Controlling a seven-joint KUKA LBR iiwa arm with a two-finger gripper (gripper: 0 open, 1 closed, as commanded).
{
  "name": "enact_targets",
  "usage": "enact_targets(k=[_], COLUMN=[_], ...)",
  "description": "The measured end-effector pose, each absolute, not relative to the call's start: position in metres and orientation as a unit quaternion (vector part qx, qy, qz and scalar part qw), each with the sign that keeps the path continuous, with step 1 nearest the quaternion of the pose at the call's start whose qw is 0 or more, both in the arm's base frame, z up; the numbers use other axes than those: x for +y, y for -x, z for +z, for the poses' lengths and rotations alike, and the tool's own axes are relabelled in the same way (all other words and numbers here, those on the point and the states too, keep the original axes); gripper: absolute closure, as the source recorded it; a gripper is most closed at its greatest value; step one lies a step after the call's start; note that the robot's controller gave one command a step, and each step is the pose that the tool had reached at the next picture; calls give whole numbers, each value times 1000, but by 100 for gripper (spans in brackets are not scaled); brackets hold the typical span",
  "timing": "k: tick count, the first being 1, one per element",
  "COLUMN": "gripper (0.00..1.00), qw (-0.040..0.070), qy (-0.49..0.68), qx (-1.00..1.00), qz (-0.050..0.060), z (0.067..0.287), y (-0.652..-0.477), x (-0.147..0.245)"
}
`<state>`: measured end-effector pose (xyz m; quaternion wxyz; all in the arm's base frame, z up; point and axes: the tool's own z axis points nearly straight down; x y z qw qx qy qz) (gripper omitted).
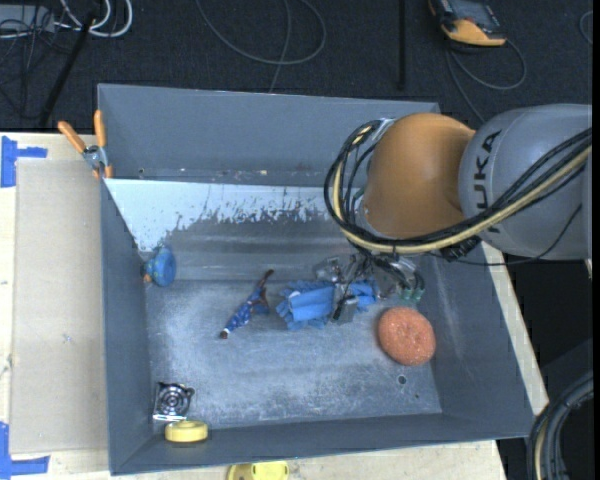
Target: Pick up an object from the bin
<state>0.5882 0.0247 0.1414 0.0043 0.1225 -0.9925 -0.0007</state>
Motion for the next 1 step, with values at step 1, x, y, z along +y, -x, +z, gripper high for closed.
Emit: enact_targets(k=[1], gripper=[100], qw=[0], qy=[-122], qx=[-993], qz=[0], z=[164], y=[-590], x=[25])
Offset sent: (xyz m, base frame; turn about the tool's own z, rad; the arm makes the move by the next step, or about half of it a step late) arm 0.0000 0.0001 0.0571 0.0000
